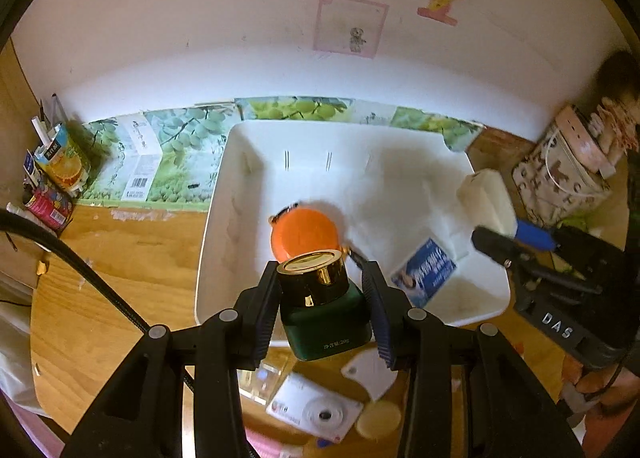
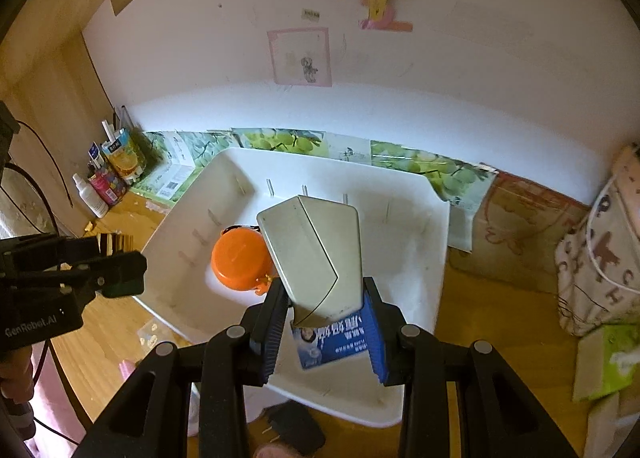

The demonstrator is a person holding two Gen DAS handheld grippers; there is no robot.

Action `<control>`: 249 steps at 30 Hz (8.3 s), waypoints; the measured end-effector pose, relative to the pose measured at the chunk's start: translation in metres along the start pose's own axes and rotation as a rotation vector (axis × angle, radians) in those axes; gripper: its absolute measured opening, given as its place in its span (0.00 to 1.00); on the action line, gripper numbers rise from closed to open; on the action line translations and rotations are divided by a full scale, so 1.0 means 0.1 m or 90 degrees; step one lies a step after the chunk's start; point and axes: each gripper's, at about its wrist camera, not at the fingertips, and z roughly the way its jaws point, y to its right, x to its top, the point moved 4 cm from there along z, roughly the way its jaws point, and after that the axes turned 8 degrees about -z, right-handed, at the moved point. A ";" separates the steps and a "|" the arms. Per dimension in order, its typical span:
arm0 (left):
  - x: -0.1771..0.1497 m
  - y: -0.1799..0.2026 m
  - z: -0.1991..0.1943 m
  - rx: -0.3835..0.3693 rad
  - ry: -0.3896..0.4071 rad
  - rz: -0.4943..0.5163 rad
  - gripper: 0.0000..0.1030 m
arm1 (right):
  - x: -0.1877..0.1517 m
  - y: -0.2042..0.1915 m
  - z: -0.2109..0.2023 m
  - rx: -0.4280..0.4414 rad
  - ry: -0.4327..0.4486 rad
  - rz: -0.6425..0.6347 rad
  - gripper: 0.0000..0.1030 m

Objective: Organize rigid objects
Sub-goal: 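Lower and release the green jar with the left gripper while the right releases the pouch, then withdraw both grippers from the bin, then move the right gripper toward the Rubik's cube, then grasp the Rubik's cube with the right gripper while the left grasps the gold tin, then lift the cube and gold tin and carry both over the white bin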

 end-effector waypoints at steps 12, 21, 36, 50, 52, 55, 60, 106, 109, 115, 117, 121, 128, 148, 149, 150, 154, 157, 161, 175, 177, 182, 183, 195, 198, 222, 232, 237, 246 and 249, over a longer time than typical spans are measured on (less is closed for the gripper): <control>0.02 0.01 0.35 -0.015 0.032 -0.027 0.43 | 0.05 0.10 0.44 0.038 0.022 0.022 0.36; 0.00 0.00 0.47 -0.013 0.035 -0.049 0.44 | 0.04 0.16 0.52 0.049 0.031 0.045 0.36; 0.05 -0.03 0.00 -0.041 0.110 -0.059 0.66 | 0.06 0.10 0.20 0.038 0.069 0.062 0.65; -0.22 -0.16 -0.71 -0.071 0.197 -0.041 0.70 | -0.16 -0.21 -0.55 -0.004 0.166 0.076 0.78; -0.31 -0.19 -0.80 -0.077 0.202 -0.037 0.70 | -0.24 -0.27 -0.65 -0.009 0.176 0.080 0.78; -0.44 -0.23 -0.90 -0.080 0.206 -0.031 0.70 | -0.37 -0.38 -0.79 -0.020 0.190 0.088 0.78; -0.67 -0.28 -1.06 -0.080 0.210 -0.017 0.70 | -0.62 -0.54 -1.01 -0.041 0.211 0.107 0.79; -1.73 0.23 -0.22 -0.068 -0.051 -0.089 0.76 | -2.04 -0.12 -1.00 -0.053 0.088 0.032 0.79; -1.78 0.25 -0.05 -0.048 -0.079 -0.109 0.76 | -2.01 -0.02 -0.89 -0.035 0.068 0.015 0.79; -1.87 0.29 0.21 -0.011 -0.121 -0.147 0.76 | -1.99 0.07 -0.65 0.006 0.015 -0.026 0.79; -1.89 0.29 0.29 0.000 -0.132 -0.164 0.76 | -1.98 0.08 -0.56 0.018 -0.005 -0.043 0.79; -1.91 0.28 0.42 0.013 -0.151 -0.190 0.76 | -1.99 0.09 -0.43 0.043 -0.036 -0.064 0.79; -1.96 0.25 0.63 0.041 -0.188 -0.224 0.76 | -2.02 0.08 -0.25 0.071 -0.078 -0.103 0.80; -1.75 0.10 0.86 0.075 -0.202 -0.310 0.74 | -2.02 0.13 0.09 0.101 -0.142 -0.122 0.80; -1.64 0.12 0.94 0.080 -0.203 -0.308 0.74 | -2.02 0.13 0.10 0.100 -0.142 -0.122 0.80; -1.62 0.14 0.96 0.087 -0.205 -0.303 0.74 | -2.02 0.13 0.10 0.098 -0.143 -0.123 0.80; -1.56 0.19 1.01 0.109 -0.203 -0.305 0.66 | -2.02 0.12 0.14 0.091 -0.154 -0.128 0.80; -1.53 0.22 1.02 0.118 -0.200 -0.309 0.60 | -2.03 0.12 0.15 0.083 -0.159 -0.128 0.72; -1.53 0.25 1.00 0.113 -0.196 -0.314 0.57 | -2.04 0.17 0.15 0.074 -0.162 -0.119 0.64; -1.80 0.27 0.82 0.105 -0.207 -0.284 0.57 | -2.19 0.11 0.05 0.057 -0.183 -0.110 0.63; -1.85 0.28 0.80 0.101 -0.208 -0.274 0.57 | -2.22 0.08 0.02 0.053 -0.185 -0.108 0.63; -1.98 0.30 0.75 0.089 -0.216 -0.259 0.57 | -2.35 -0.01 -0.08 0.039 -0.190 -0.099 0.63; -2.01 0.30 0.74 0.085 -0.218 -0.256 0.57 | -2.37 -0.02 -0.11 0.036 -0.190 -0.096 0.63; -2.32 0.20 0.47 0.060 -0.238 -0.195 0.57 | -2.49 -0.17 -0.35 -0.007 -0.173 -0.046 0.62; -2.31 0.15 0.35 0.054 -0.232 -0.165 0.57 | -2.49 -0.20 -0.41 -0.021 -0.163 -0.030 0.61; -1.91 0.14 -0.40 -0.015 -0.151 0.112 0.57 | -2.04 -0.53 -0.82 -0.138 -0.056 0.066 0.54; -1.58 0.10 -0.66 -0.023 -0.074 0.172 0.57 | -1.46 -0.63 -0.96 -0.163 0.027 0.062 0.54; -1.36 0.10 -0.75 -0.026 -0.038 0.183 0.57 | -1.17 -0.66 -0.96 -0.162 0.059 0.049 0.54; -0.93 0.16 -0.77 -0.039 0.012 0.197 0.57 | -0.69 -0.58 -0.86 -0.156 0.098 0.046 0.54; -0.76 0.19 -0.73 -0.043 0.021 0.197 0.57 | -0.54 -0.53 -0.80 -0.159 0.104 0.041 0.54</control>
